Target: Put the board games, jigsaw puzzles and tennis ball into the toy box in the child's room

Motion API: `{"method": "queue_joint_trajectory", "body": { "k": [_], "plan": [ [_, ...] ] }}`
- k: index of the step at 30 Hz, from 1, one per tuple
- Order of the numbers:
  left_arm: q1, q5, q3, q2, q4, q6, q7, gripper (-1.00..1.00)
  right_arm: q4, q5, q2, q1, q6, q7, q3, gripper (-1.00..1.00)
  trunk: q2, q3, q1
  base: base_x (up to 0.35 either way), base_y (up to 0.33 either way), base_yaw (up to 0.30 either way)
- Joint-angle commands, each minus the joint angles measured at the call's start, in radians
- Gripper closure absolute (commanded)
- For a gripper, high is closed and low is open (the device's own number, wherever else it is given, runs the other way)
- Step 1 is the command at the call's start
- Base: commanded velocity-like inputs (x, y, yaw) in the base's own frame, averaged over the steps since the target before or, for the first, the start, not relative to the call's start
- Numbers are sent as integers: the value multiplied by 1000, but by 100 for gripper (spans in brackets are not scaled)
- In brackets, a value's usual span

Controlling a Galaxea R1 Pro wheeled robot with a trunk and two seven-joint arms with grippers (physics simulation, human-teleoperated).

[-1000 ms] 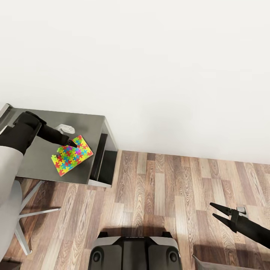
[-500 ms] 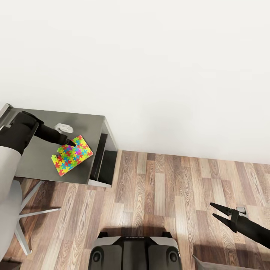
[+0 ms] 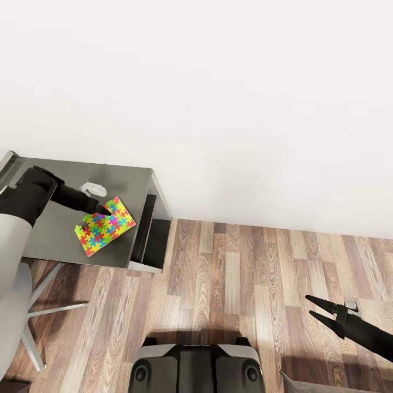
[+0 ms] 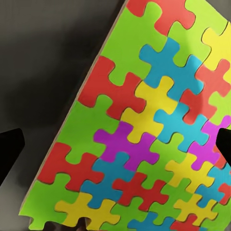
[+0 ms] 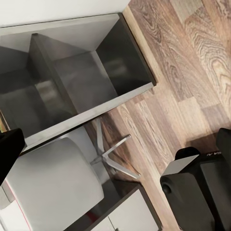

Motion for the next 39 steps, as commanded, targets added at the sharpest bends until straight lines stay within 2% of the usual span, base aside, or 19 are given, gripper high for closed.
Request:
{"method": "queue_joint_trajectory", "body": {
  "k": [1, 6, 10, 32, 39],
  "plan": [
    [-1, -7, 5, 0, 3, 2, -8, -100, 0, 0, 0, 0, 5, 3, -1, -100, -2, -1, 1, 0, 0, 0],
    [-1, -8, 48, -2, 16, -13, -8, -100, 0, 0, 0, 0, 5, 3, -1, -100, -2, -1, 1, 0, 0, 0],
    [0, -9, 61, -2, 19, -17, -8, -100, 0, 0, 0, 0, 5, 3, -1, -100, -2, -1, 1, 0, 0, 0],
    [0, -5, 69, -1, 22, -25, -18, -100, 0, 0, 0, -1, 5, 3, -1, -100, -2, -1, 1, 0, -37, 0],
    [0, -6, 69, -1, 22, -50, -21, -100, 0, 0, 0, -1, 5, 3, -1, -100, -2, -1, 1, 0, -4, 0]
  ]
}}
